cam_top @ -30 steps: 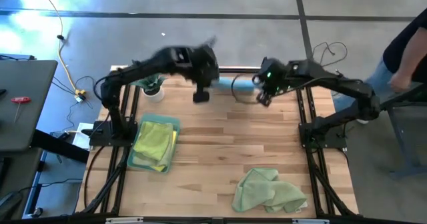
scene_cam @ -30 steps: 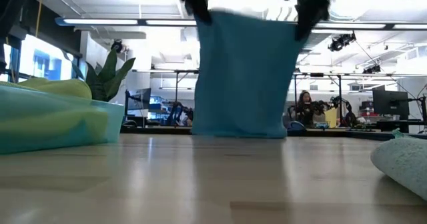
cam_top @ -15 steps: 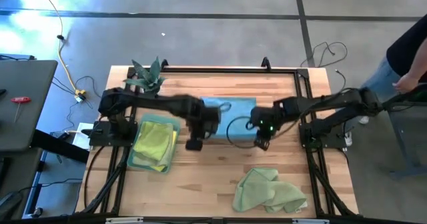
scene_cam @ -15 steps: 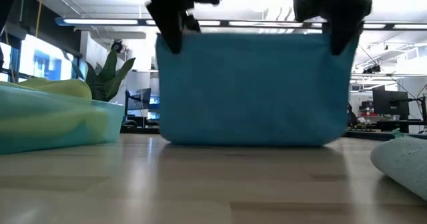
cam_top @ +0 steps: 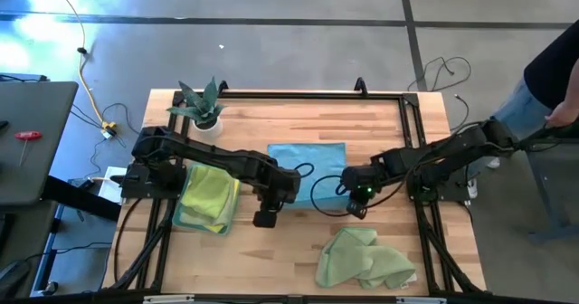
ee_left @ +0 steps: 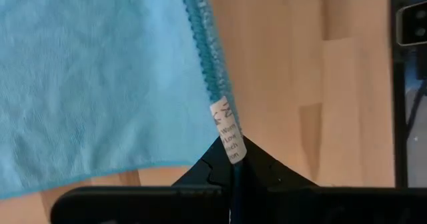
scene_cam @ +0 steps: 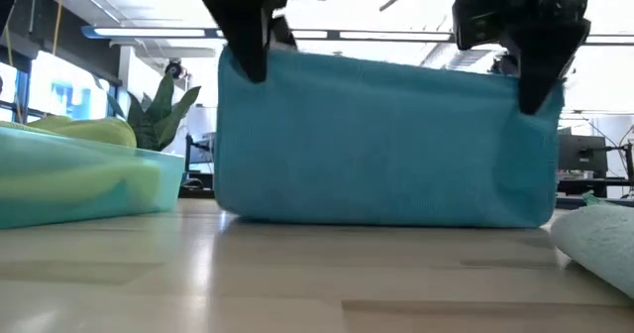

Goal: Fold microfiber towels
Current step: Fold the blue microfiber towel

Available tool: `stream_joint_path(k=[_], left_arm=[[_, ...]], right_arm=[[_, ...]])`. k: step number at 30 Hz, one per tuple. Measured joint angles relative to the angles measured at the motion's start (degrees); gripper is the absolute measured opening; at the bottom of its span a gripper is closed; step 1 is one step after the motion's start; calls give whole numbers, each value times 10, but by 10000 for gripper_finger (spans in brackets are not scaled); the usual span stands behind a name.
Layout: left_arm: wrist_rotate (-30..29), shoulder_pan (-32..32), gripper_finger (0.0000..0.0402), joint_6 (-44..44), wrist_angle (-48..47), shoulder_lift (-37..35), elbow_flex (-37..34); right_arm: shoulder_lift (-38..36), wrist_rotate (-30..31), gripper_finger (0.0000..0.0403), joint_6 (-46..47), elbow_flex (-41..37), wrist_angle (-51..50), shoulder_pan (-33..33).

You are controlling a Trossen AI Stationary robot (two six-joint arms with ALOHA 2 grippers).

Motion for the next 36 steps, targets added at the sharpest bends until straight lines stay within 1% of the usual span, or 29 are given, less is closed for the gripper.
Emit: stream_joint_path(k=[3, 6, 9, 12, 17, 21, 26, 29, 32, 36], left_arm=[[0, 14, 0, -6, -1, 1, -15], [-10, 34, 0, -3, 13, 1, -29], [-37, 58, 0, -2, 25, 1, -42], [-41, 86, 0, 11, 30, 1, -53], [-46, 131, 0, 44, 41, 1, -67], [-63, 167, 0, 77, 60, 1, -75], [-65, 205, 0, 103, 91, 0, -100], [-63, 221, 0, 110, 108, 0, -119], [-56, 232, 0, 110, 140, 0, -140], [-59, 239, 0, 110, 172, 3, -149]], right_arm=[[0, 38, 0, -30, 0, 3, -13], [0, 72, 0, -63, 0, -4, -39], [0, 92, 0, -96, 0, -4, -71], [0, 107, 0, -137, 0, -3, -107], [14, 110, 0, -203, 0, 5, -167], [55, 110, 0, -257, 0, 21, -210], [102, 115, 0, -311, -1, 25, -258], [113, 114, 0, -338, 0, 41, -278], [115, 100, 0, -371, 0, 68, -290], [115, 90, 0, -398, 0, 97, -300]])
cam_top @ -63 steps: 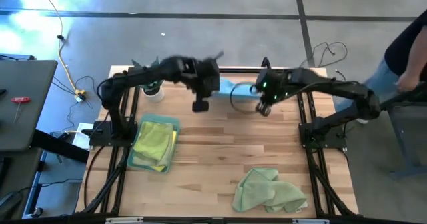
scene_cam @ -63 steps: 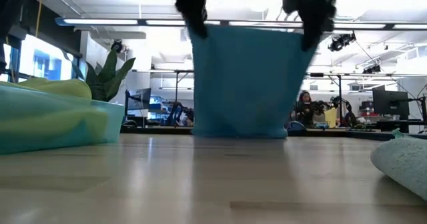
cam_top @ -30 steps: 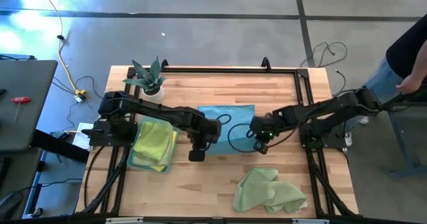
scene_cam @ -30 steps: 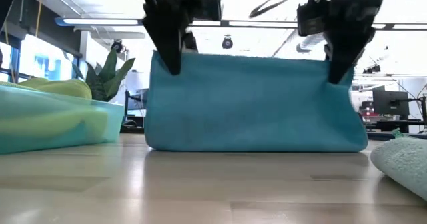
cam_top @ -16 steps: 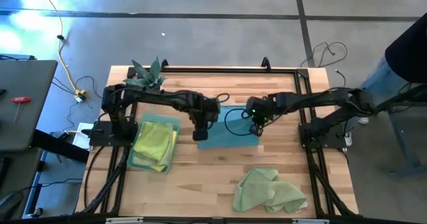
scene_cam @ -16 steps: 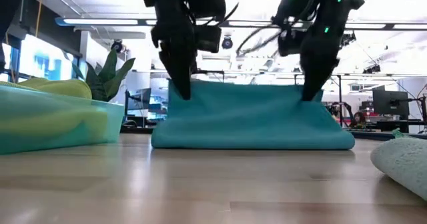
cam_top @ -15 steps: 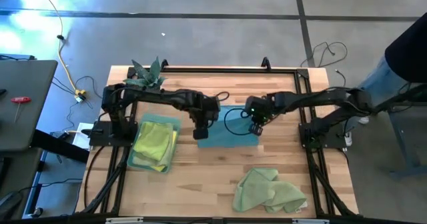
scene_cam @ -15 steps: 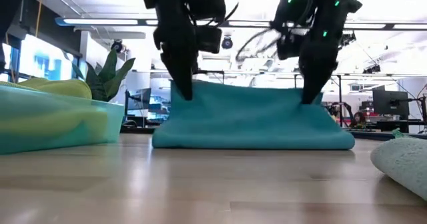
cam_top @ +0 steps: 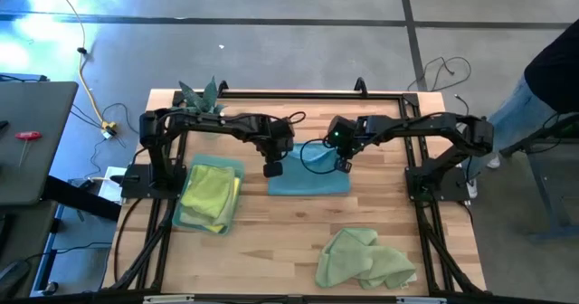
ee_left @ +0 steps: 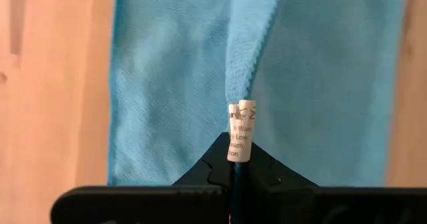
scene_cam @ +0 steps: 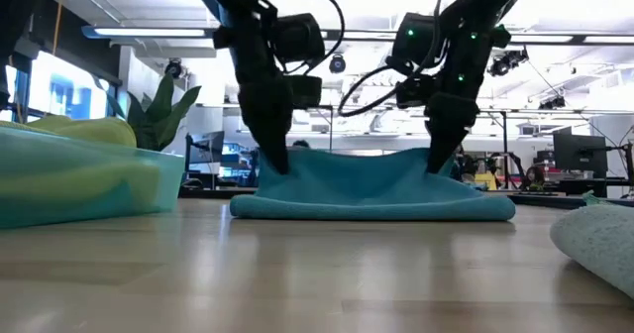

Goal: Fold microfiber towels
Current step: Fold the blue microfiber towel

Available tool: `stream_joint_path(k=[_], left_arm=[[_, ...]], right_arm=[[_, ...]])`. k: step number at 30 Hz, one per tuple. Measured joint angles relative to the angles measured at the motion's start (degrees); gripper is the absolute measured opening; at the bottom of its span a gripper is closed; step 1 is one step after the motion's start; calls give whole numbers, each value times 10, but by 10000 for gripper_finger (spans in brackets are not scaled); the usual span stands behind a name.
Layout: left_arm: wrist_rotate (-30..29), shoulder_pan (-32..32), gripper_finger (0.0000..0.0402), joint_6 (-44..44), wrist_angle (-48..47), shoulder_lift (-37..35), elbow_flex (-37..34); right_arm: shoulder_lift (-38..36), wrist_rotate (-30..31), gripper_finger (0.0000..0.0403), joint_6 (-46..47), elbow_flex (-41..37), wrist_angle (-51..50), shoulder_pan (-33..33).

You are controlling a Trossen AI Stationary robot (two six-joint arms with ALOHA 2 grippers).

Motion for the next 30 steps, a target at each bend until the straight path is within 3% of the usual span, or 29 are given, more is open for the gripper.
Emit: stream_joint_path(k=[6, 12, 16, 23, 27, 30], left_arm=[[-8, 4, 0, 0, 11, 3, -5], [-17, 6, 0, -16, 13, 4, -4], [-64, 6, 8, -37, 15, 16, -4], [-95, 8, 91, -85, 0, 50, -4], [-100, 6, 151, -90, -2, 58, -4], [-134, 3, 176, -85, -9, 56, 2]], right_arm=[[0, 0, 12, -4, 0, -9, -15], [2, 0, 79, -4, 0, -2, -23], [2, 22, 129, -4, 0, 0, -26], [2, 43, 189, 0, 0, -1, -26], [2, 43, 202, 38, 0, -15, -26], [0, 31, 204, 93, 0, -49, -26]])
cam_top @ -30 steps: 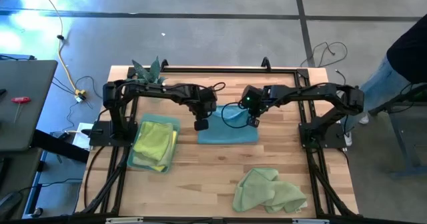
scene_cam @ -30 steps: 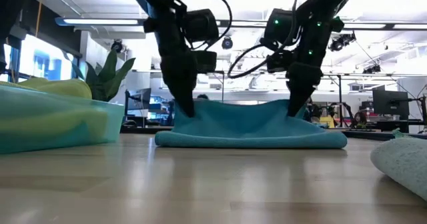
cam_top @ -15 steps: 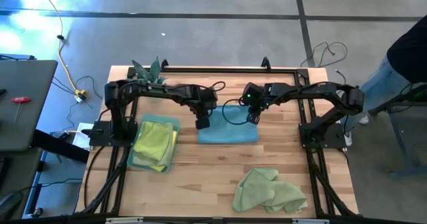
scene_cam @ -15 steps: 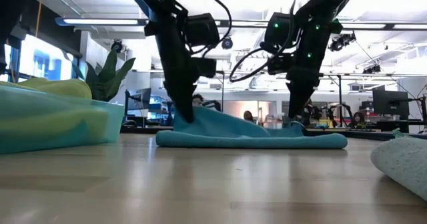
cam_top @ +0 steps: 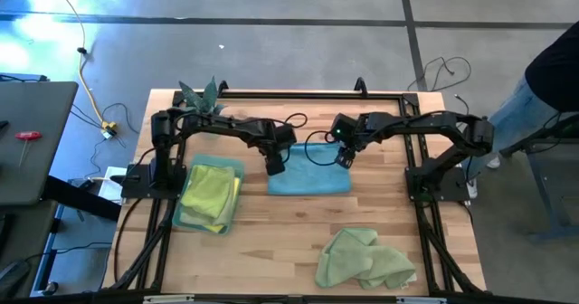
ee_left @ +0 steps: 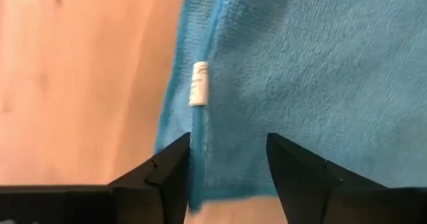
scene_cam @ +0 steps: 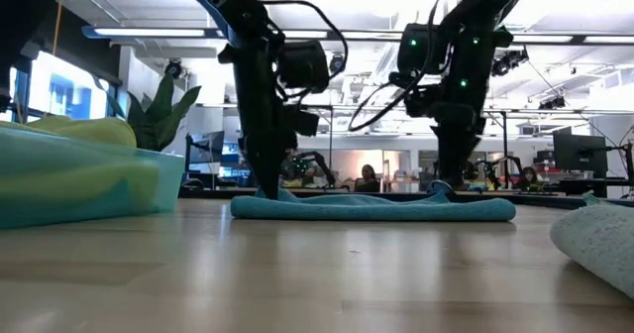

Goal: Fold microfiber towels
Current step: Fold the blue microfiber towel

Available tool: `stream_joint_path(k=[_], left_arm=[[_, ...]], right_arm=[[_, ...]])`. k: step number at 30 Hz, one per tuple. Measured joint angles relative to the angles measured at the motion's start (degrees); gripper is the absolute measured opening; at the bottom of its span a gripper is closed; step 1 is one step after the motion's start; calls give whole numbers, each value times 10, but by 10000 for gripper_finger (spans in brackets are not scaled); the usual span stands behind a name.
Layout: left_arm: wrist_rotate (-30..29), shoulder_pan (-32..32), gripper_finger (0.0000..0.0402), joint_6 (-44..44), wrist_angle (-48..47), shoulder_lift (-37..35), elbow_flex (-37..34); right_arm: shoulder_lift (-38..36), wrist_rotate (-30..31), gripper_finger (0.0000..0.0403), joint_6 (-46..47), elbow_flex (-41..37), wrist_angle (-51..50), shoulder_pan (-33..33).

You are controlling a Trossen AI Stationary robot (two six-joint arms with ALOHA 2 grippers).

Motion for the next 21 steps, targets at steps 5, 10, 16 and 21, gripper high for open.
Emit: stream_joint_path(k=[5, 10, 16, 21], left_arm=[[-20, -1, 178, 27, -10, -35, 18], [11, 0, 177, 26, -32, -64, 21], [102, -31, 177, 29, -20, -72, -12], [101, -70, 177, 25, 35, -72, -56]], right_arm=[[-4, -76, 204, 100, 0, -47, 3], [-4, -128, 204, 218, -3, -57, 32], [-13, -159, 204, 315, -40, -36, 97], [-56, -169, 204, 410, -95, 16, 155]])
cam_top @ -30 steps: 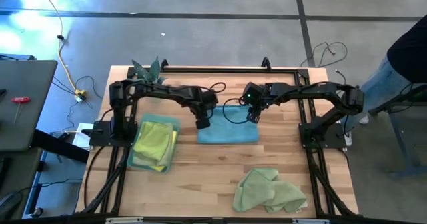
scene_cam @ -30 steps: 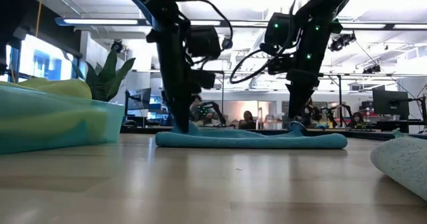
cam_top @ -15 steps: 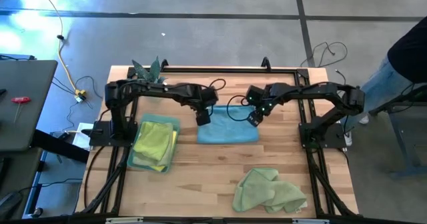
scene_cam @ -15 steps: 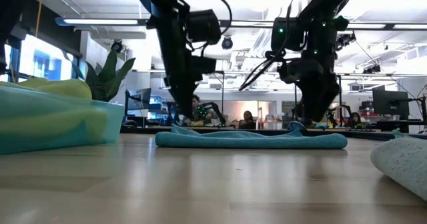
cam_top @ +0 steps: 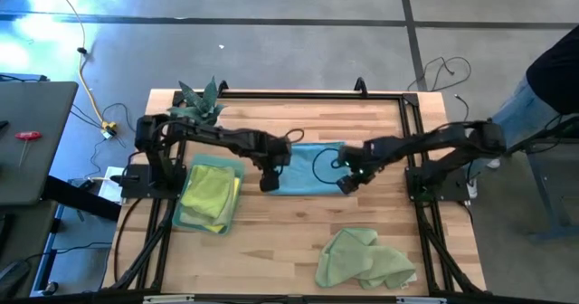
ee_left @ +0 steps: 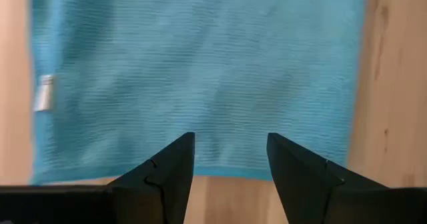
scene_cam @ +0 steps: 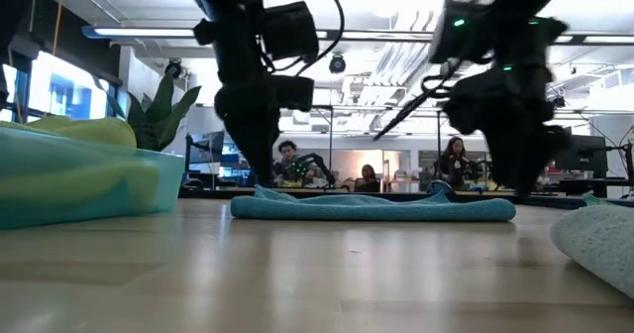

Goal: Fold microfiber towels
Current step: Fold the blue microfiber towel

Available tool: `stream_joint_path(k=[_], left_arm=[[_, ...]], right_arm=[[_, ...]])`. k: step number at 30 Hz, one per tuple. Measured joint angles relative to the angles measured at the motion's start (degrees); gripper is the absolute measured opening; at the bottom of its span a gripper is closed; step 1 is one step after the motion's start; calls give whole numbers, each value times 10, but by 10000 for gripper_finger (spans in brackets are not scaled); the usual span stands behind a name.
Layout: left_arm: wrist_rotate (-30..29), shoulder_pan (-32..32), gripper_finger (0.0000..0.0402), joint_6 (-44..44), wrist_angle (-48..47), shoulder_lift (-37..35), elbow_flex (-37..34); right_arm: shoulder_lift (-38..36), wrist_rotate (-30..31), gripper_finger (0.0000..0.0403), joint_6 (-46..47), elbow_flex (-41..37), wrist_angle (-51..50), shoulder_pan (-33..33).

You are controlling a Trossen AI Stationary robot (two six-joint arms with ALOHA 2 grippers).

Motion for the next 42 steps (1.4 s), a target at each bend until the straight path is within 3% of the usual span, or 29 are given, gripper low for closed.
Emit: stream_joint_path(k=[6, 11, 17, 21, 25, 35, 42], left_arm=[[-42, -27, 177, -12, 83, 0, -42], [-48, -31, 177, -30, 153, 0, -59], [-112, -40, 177, -41, 149, 0, -69], [-115, -40, 177, -54, 151, 2, -69], [-123, -40, 177, -79, 149, 5, -69], [-135, -44, 177, -107, 152, 5, -69], [-137, -44, 177, -119, 154, 5, -69]], right_arm=[[-90, 36, 204, 197, -121, 162, 60], [-101, 107, 204, 343, -196, 319, 105], [-98, 193, 204, 414, -211, 328, 135], [-98, 193, 204, 427, -211, 345, 152], [-97, 198, 204, 516, -211, 329, 179], [-97, 315, 204, 634, -211, 328, 213], [-97, 298, 204, 648, -211, 365, 240]])
